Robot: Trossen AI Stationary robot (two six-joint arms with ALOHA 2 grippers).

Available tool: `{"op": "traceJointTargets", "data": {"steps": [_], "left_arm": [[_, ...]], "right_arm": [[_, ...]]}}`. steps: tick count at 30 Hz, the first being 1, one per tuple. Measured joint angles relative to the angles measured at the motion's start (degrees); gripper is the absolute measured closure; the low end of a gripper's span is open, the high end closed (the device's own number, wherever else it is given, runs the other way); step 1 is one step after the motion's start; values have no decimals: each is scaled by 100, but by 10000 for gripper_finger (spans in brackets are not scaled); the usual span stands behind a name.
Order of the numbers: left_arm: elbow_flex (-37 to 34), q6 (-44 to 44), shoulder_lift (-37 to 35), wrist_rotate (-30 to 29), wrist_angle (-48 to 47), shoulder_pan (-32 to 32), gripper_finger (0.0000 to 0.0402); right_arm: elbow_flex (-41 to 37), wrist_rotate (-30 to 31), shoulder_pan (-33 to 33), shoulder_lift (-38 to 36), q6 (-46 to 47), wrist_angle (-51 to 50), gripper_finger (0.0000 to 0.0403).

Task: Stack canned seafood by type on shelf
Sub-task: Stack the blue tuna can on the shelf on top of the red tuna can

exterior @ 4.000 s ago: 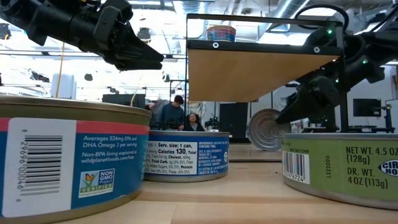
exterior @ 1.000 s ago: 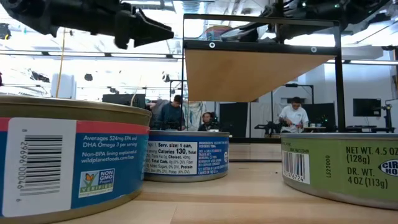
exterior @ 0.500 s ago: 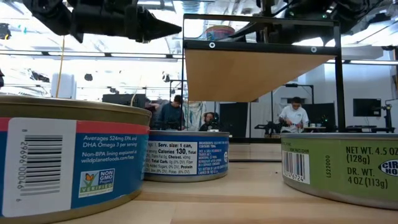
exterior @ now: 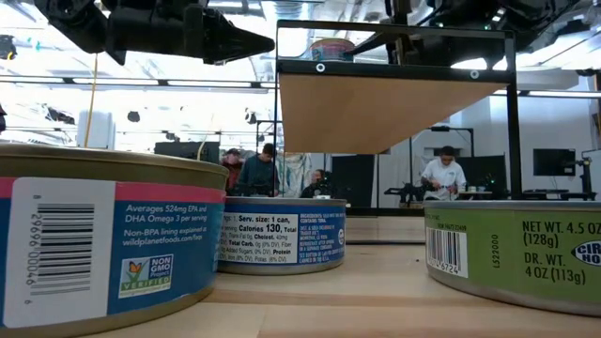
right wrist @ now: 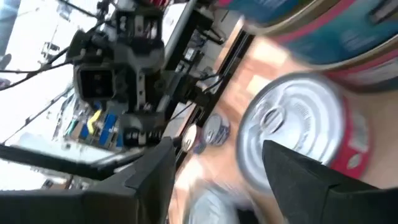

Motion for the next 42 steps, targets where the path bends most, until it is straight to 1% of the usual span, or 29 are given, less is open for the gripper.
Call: {"op": "traceJointTargets", "data": {"steps": [3,6,8,11,14,19,23,25,29,31,34,38,42], "left_arm": [[0,-35,0,40,-130,0,143],[-7,-95,0,274,-259,-2,143],[-7,-174,0,452,-251,-4,143],[-2,-357,0,728,-225,-2,143],[216,-622,0,870,-616,-2,143],[700,-978,50,1014,-1926,-141,143],[765,-1120,205,1017,-2113,-466,143],[765,-1272,317,847,-2160,-650,143],[765,-1690,554,285,-2103,-923,143],[765,-1959,673,62,-1966,-1005,143],[765,-2446,801,-182,-1748,-1052,143],[765,-2868,945,-236,-1487,-1049,143],[765,-2974,1082,-243,-1357,-1049,143]], "right_arm": [[0,-155,-63,-30,45,19,138],[0,-711,-48,-176,-46,11,138],[0,-1065,51,-297,-394,-55,138],[0,-1075,388,-496,-1089,-435,138],[0,-662,789,-606,-1754,-888,138],[0,230,1341,-616,-2820,-1670,138],[13,878,1699,-614,-3536,-2097,138],[134,1183,1845,-612,-3921,-2439,138],[387,1874,2091,-591,-4680,-3123,138],[406,2023,2169,-588,-4925,-3167,138],[417,2051,2210,-588,-5175,-3128,138],[417,2053,2191,-586,-5197,-3149,138],[417,2059,2190,-586,-5189,-3166,137]]}}
